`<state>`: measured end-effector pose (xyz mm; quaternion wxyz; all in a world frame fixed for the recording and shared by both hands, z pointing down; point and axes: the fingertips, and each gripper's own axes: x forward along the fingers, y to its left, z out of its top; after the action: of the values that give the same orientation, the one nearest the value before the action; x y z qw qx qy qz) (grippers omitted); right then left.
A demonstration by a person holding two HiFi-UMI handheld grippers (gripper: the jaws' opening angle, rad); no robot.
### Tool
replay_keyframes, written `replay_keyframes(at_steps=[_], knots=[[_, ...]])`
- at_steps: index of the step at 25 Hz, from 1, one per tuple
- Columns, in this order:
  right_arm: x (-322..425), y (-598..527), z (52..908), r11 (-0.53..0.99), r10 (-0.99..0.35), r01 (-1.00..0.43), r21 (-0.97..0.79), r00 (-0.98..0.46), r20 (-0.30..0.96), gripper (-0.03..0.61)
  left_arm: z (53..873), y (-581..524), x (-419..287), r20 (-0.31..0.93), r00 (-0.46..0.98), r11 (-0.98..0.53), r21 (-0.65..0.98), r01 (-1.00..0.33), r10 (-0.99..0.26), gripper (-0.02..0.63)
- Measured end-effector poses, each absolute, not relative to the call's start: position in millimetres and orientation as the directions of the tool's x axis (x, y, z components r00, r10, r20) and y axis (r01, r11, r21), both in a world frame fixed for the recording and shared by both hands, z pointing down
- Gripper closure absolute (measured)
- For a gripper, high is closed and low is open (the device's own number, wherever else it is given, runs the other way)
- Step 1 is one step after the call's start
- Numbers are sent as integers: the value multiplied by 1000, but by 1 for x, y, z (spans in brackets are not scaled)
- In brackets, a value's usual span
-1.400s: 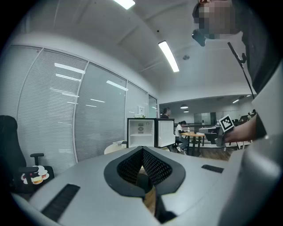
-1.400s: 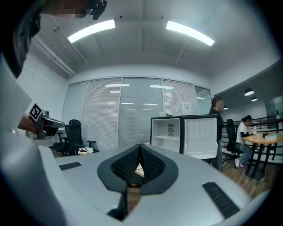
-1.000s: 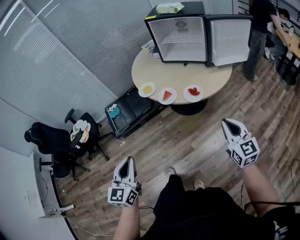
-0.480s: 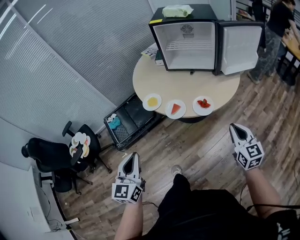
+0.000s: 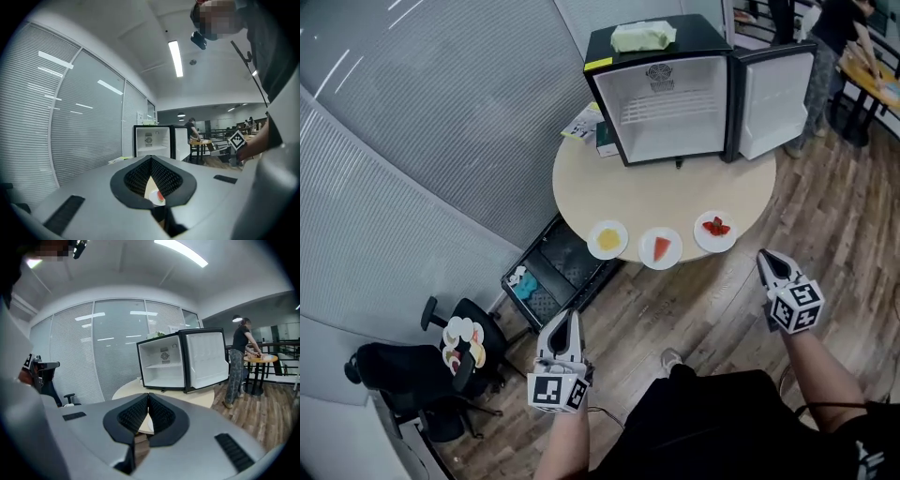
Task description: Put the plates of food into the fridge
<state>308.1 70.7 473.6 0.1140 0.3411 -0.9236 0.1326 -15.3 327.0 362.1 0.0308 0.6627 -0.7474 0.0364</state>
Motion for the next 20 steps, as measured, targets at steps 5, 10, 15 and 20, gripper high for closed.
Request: replay_keyframes(at_steps=[5, 10, 15, 20], knots=[[284, 66, 492, 655, -650, -727, -204, -681, 338, 573, 367, 297, -60, 91, -45, 45, -2, -999, -995, 609], [276, 63, 510, 573, -686, -784, -240, -619, 384, 573, 372, 261, -87, 70, 29, -29, 0, -1000, -997, 609], [279, 57, 529, 506, -700, -816, -280, -578, 420, 572, 369, 227, -92, 41, 95, -95, -4, -995, -995, 609], [278, 37, 548, 465, -717, -813, -351, -578, 389, 572, 365, 206, -94, 38, 123, -124, -16, -992, -992, 609]])
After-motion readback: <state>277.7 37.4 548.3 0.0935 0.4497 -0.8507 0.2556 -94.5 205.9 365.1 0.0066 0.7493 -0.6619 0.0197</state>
